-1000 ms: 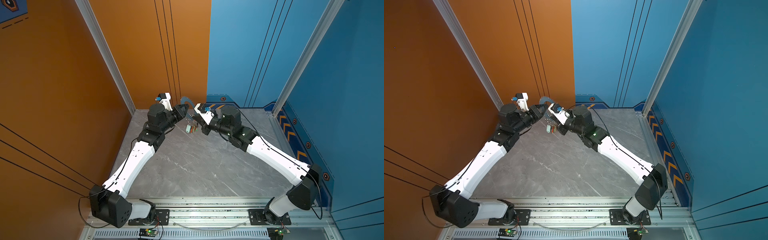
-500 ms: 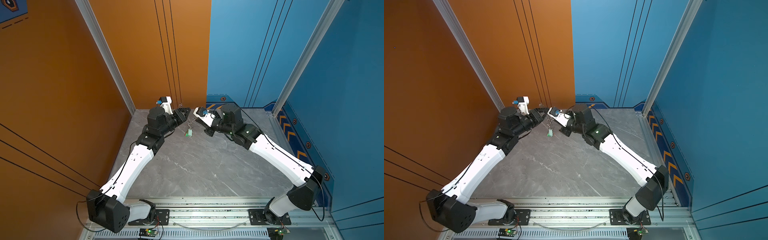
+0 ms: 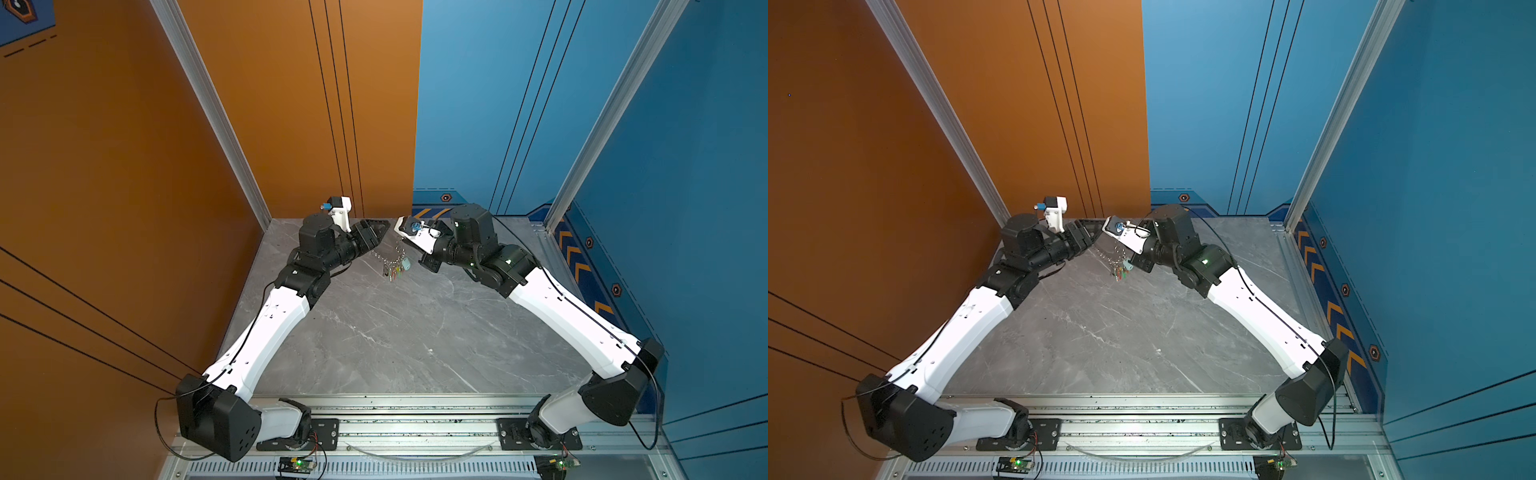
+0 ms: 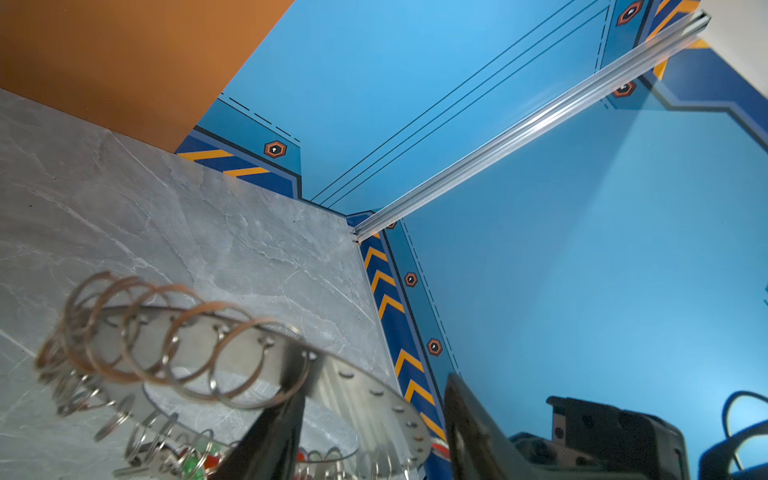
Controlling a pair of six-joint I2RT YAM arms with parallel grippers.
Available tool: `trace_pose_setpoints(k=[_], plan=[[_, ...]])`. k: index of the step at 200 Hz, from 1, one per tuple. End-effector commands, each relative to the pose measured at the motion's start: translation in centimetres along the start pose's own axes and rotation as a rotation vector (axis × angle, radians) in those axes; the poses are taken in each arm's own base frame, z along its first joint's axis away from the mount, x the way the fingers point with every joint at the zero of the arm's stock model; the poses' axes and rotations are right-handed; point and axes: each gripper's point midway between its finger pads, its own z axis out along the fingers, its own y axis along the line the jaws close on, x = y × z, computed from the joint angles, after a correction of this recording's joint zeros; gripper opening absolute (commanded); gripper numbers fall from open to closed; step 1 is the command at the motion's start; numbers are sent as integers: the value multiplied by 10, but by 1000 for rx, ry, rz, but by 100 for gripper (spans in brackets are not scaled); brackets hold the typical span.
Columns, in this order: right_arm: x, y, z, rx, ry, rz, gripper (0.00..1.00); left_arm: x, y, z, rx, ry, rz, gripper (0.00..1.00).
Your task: Remove the keys from the keyring
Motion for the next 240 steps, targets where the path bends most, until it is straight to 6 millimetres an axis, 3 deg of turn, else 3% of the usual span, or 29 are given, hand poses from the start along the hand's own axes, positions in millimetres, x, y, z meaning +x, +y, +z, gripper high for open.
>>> trace_pose_setpoints(k=[1,57,87,111,130,168,240], plan=[[-16,-14,-25,51,-30,-19,0,-3,-19,-5,53,27,62,61],[-29,-16,-30,49,-87,28,0,10,-12,-11,70,97,-4,80],[-33,-17,-28,51,-116,70,0,25,-32,-10,134,157,9,83],[-32,-17,-27,52,-113,82,0,34,-31,-18,97,192,90,83],[-33,-16,-27,45,-119,92,0,41,-14,-25,19,223,136,82],[-35,-17,-27,46,-124,92,0,39,-5,-36,-41,215,313,77],[-37,-15,-23,37,-125,90,0,35,-25,-44,71,195,654,58]])
